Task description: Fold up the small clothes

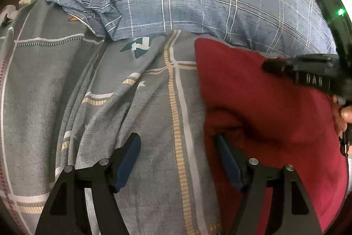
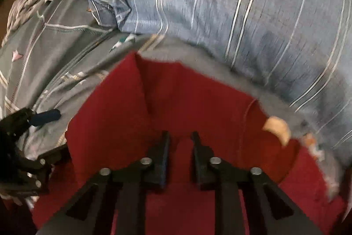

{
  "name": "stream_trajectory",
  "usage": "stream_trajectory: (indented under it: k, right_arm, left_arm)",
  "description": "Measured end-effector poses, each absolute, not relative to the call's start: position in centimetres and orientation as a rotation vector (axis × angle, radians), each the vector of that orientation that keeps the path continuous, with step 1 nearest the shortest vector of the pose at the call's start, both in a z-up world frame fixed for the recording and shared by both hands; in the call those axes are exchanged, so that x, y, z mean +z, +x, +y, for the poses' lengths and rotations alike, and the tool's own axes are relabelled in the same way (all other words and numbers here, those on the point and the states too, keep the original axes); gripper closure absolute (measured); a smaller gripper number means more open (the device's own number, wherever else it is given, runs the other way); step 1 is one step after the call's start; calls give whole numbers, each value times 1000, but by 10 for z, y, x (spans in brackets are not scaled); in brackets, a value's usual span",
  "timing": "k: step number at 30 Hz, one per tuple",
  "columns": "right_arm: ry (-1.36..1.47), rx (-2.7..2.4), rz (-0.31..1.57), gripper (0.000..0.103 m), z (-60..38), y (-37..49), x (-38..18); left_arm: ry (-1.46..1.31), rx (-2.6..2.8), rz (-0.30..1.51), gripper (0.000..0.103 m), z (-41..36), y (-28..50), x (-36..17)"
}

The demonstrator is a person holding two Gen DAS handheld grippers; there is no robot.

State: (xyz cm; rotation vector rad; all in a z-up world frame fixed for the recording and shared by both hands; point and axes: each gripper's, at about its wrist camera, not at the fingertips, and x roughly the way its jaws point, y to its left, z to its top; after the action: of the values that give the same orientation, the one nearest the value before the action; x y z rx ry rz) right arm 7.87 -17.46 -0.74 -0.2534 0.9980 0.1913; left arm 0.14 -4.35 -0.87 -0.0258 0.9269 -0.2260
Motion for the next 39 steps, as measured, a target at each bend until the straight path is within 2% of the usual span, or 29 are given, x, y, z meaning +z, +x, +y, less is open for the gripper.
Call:
stream_trajectory:
  k: [5, 8, 10, 13, 16, 21, 26, 28, 29, 33, 36, 38, 39]
  right_arm:
    - [-157, 81, 1000, 90, -194, 99, -18]
    - [-138, 54, 996, 77, -198, 91, -18]
    - [-115, 34, 950, 58, -204, 76, -3]
    - [-80, 36, 873, 52, -217, 38, 22]
    - [-78, 12, 852, 51, -229, 7, 28]
    - [-27, -40, 979, 51, -250, 1, -18]
    - [31, -60, 884, 49, -278, -27, 21]
    - [45, -146, 843, 40, -303, -36, 36]
    - [50, -201, 829, 39, -319, -39, 41]
    - [30, -285, 884, 39, -352, -23, 33]
    - [-31, -334, 971, 43, -362, -6, 5]
    - [-51, -314, 977, 59, -364, -5, -6]
    - [-76, -314, 970, 71, -362, -5, -8]
  left_arm:
    - [-14, -222, 918, 30, -45, 0, -9]
    - [-24, -225, 918, 30, -41, -2, -7]
    - [-32, -226, 914, 30, -39, -4, -5]
    - [-46, -229, 890, 32, -36, -7, 1]
    - [-68, -242, 850, 32, -36, -14, 9]
    - [-95, -260, 826, 32, -40, -22, 10]
    - [-71, -271, 831, 32, -52, -20, 22]
    - [-74, -272, 824, 31, -58, -13, 29]
    - [-72, -268, 825, 31, -61, -9, 30]
    - [-60, -256, 846, 31, -77, 11, 24]
    - [-47, -258, 870, 31, -86, 18, 9]
    - [-30, -248, 893, 31, -88, 22, -1]
    - [-29, -244, 903, 31, -88, 24, -4]
